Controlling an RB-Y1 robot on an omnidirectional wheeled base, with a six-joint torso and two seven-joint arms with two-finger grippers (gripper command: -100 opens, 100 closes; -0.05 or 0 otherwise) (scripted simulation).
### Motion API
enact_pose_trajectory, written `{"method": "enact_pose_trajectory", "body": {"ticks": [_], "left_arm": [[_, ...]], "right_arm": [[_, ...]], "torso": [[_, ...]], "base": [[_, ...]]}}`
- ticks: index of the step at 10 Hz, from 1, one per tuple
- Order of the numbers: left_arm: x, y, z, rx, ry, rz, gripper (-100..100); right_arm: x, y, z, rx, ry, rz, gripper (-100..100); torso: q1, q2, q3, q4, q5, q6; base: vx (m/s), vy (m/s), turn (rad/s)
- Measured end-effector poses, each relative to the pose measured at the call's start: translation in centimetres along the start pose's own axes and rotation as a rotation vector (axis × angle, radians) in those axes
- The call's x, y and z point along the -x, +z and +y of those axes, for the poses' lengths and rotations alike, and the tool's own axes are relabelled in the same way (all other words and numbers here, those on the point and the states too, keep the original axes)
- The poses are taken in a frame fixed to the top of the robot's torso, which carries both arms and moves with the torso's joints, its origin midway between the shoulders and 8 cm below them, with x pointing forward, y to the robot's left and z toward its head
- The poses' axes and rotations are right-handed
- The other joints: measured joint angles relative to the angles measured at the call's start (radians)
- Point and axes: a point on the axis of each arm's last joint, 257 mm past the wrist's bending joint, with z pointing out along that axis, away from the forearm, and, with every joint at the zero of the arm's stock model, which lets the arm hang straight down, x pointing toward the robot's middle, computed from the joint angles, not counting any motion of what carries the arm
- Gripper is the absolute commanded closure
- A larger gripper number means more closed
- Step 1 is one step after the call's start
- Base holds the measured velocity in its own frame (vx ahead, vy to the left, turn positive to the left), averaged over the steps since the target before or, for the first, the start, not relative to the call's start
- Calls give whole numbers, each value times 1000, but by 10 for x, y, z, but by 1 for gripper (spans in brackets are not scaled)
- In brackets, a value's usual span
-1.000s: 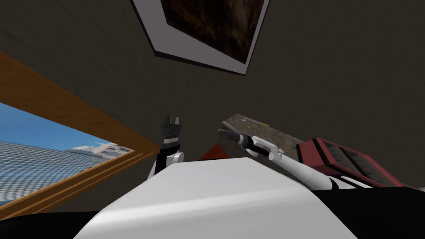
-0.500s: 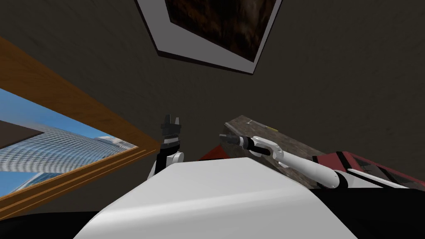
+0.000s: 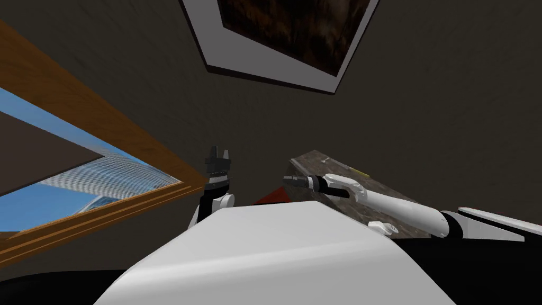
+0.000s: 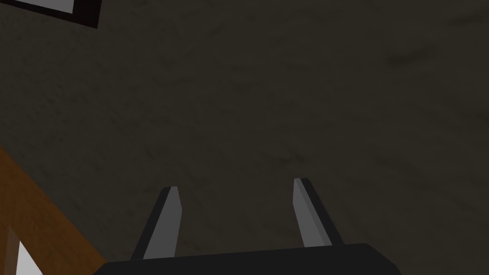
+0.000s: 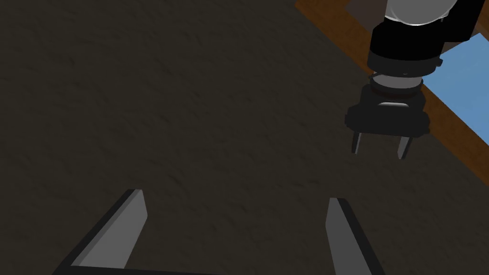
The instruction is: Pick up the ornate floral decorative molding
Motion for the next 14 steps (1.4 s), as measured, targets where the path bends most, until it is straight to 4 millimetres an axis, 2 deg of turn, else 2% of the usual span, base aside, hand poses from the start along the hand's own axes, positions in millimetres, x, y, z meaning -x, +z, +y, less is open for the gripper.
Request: {"method": "enact_pose_trajectory", "body": {"ticks": [4, 7, 9, 10, 11, 14], "left_arm": [[0, 0, 0, 0, 0, 0, 0], [0, 0, 0, 0, 0, 0, 0], [0, 0, 0, 0, 0, 0, 0], [0, 0, 0, 0, 0, 0, 0], [0, 0, 0, 0, 0, 0, 0], [0, 0, 0, 0, 0, 0, 0]], "right_arm": [[-25, -28, -35, -122, 34, 109, -100], [-34, -50, -53, -198, 55, 164, -100], [-47, -78, -68, -274, 70, 211, -100], [-48, -90, -80, -317, 72, 233, -100], [-50, -101, -83, -352, 82, 249, -100], [-58, -150, -103, -481, 112, 299, -100]], "torso": [[-1, -1, -1, 0, 0, 0], [0, -1, 0, 0, 0, 0], [-1, -1, 0, 0, 0, 0], [-2, -1, -1, 0, 0, -1], [-1, -1, 0, 0, 0, 0], [0, -1, -1, 0, 0, 0]], "base": [[36, -53, 157], [36, -53, 273], [34, -72, 222], [31, -66, 148], [40, -62, 271], [32, -58, 174]]}}
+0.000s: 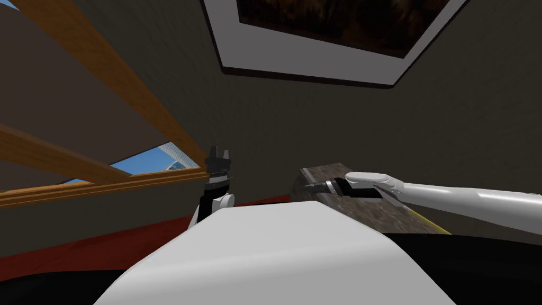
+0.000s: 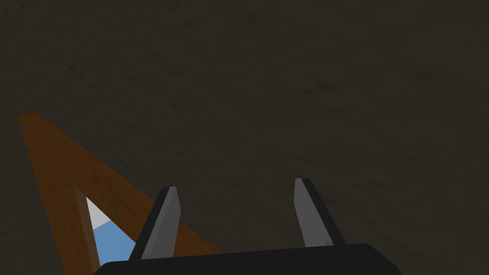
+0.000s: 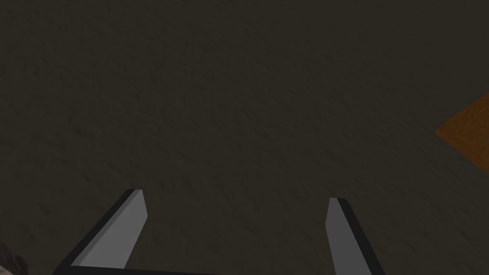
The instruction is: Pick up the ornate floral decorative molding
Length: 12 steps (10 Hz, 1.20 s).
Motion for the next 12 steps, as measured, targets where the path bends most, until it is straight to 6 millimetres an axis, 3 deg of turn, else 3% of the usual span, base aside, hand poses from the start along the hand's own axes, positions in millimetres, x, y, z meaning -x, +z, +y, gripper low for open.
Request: {"method": "enact_pose_trajectory", "body": {"ticks": [4, 7, 9, 12], "left_arm": [[0, 0, 0, 0, 0, 0, 0], [0, 0, 0, 0, 0, 0, 0], [0, 0, 0, 0, 0, 0, 0], [0, 0, 0, 0, 0, 0, 0]], "right_arm": [[-16, -32, -49, -146, 50, 48, -100], [-35, -57, -70, -236, 97, 72, -100], [-51, -85, -91, -314, 141, 97, -100], [-86, -108, -108, -389, 222, 132, -100]], "torso": [[0, 0, 0, 0, 0, 0], [1, 1, 1, 0, 0, 1], [0, 1, 0, 0, 0, 0], [2, 1, 1, 0, 0, 0]], "base": [[19, -62, 217], [10, -52, 200], [15, -62, 220], [6, -36, 189]]}}
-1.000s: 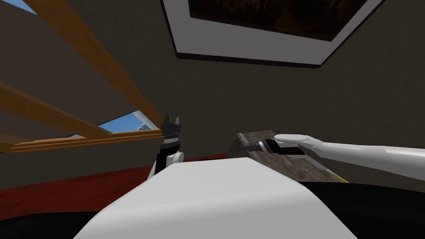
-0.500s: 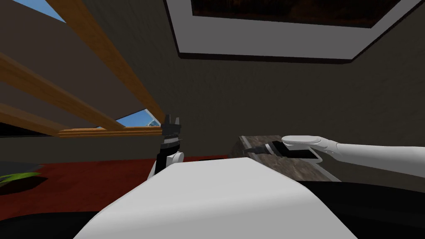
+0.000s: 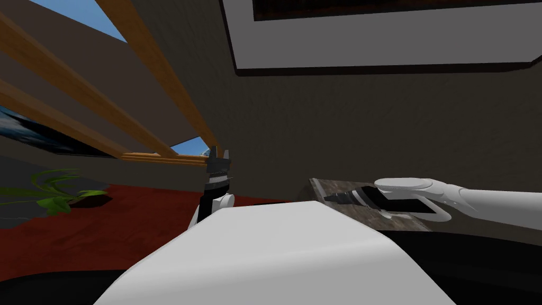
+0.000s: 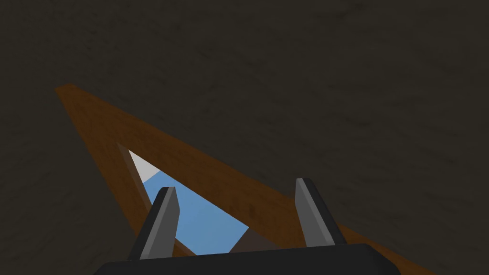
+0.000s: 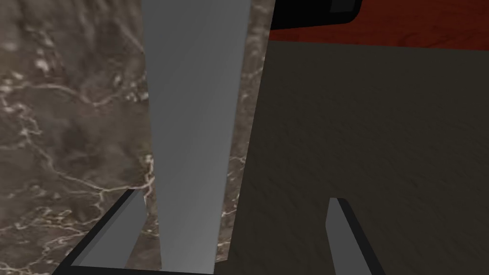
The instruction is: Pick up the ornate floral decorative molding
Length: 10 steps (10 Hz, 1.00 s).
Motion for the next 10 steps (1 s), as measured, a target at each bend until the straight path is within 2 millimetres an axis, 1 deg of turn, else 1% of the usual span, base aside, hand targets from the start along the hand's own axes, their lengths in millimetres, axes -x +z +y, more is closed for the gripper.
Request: {"method": "enact_pose_trajectory", "body": {"ticks": [2, 4, 5, 6, 7, 8, 10], "left_arm": [[0, 0, 0, 0, 0, 0, 0], [0, 0, 0, 0, 0, 0, 0], [0, 0, 0, 0, 0, 0, 0], [0, 0, 0, 0, 0, 0, 0], [0, 0, 0, 0, 0, 0, 0], [0, 0, 0, 0, 0, 0, 0], [0, 0, 0, 0, 0, 0, 0]], "right_arm": [[-20, -1, -12, -29, 42, 30, -100], [-48, 0, -26, -55, 101, 73, -100], [-65, -1, -27, -63, 135, 93, -100], [-76, -1, -29, -68, 149, 108, -100], [-77, 0, -30, -69, 152, 109, 0], [-77, 0, -30, -69, 151, 109, -100], [-79, 8, -34, -67, 152, 107, -100]], "torso": [[2, 0, 0, 0, 0, 0], [2, -1, 0, 0, 0, 1], [3, 0, 0, 0, 1, 1], [3, 0, 0, 0, 1, 1], [3, 0, 0, 0, 1, 1], [3, 0, 0, 0, 1, 1], [4, 1, 1, 0, 1, 1]], "base": [[8, -10, 219], [15, 1, 135], [11, 10, 87], [4, 4, 11], [0, 0, 0], [-1, 11, 11], [-6, 23, 9]]}}
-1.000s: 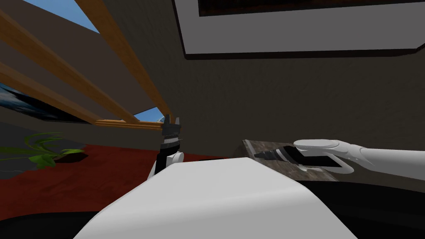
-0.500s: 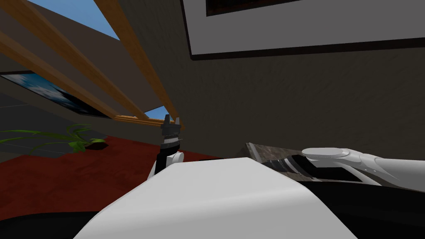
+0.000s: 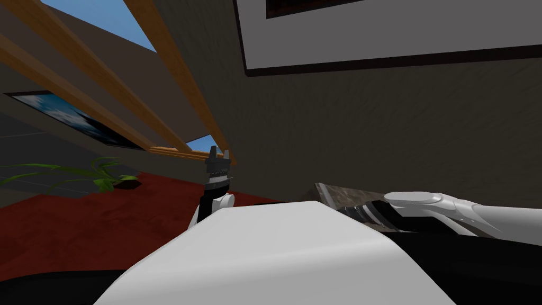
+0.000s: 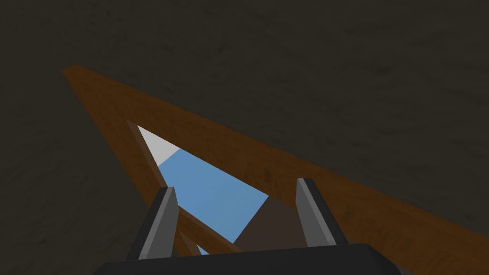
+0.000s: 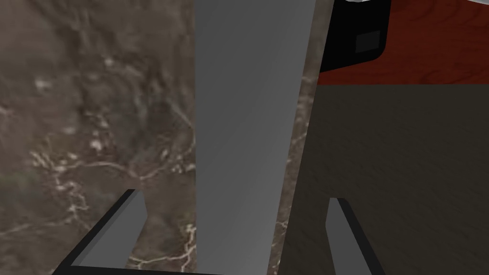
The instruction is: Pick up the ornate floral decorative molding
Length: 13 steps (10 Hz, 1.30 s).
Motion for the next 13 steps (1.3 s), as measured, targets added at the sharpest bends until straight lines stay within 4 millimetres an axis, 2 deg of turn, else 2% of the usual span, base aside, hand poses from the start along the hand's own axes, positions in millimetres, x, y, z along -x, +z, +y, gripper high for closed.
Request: {"method": "enact_pose_trajectory", "body": {"ticks": [2, 3, 7, 8, 9, 12, 13], "left_arm": [[0, 0, 0, 0, 0, 0, 0], [0, 0, 0, 0, 0, 0, 0], [0, 0, 0, 0, 0, 0, 0], [0, 0, 0, 0, 0, 0, 0], [0, 0, 0, 0, 0, 0, 0], [0, 0, 0, 0, 0, 0, 0], [0, 0, 0, 0, 0, 0, 0]], "right_arm": [[0, 11, -2, 1, -1, -2, -100], [0, 11, -3, 0, -2, -3, 100], [0, 11, -4, -2, 0, -4, 100], [0, 11, -4, -1, 0, -3, 0], [0, 11, -4, -1, 0, -3, 100], [1, -4, 1, -2, -1, 0, 100], [0, -5, 1, -2, -1, 0, 0]], "torso": [[0, 0, 0, 0, 0, 0], [-1, 0, 0, 0, -1, 0], [-2, 0, 0, 0, -2, -1], [-2, -1, 0, 0, -2, 0], [-2, -1, 0, 0, -2, 0], [-3, -1, 0, 0, -1, 0], [-3, -1, 0, 0, -2, 0]], "base": [[-4, 14, 3], [0, 0, 0], [0, 0, 0], [0, 0, 0], [6, -15, -8], [5, -21, -5], [0, 0, 0]]}}
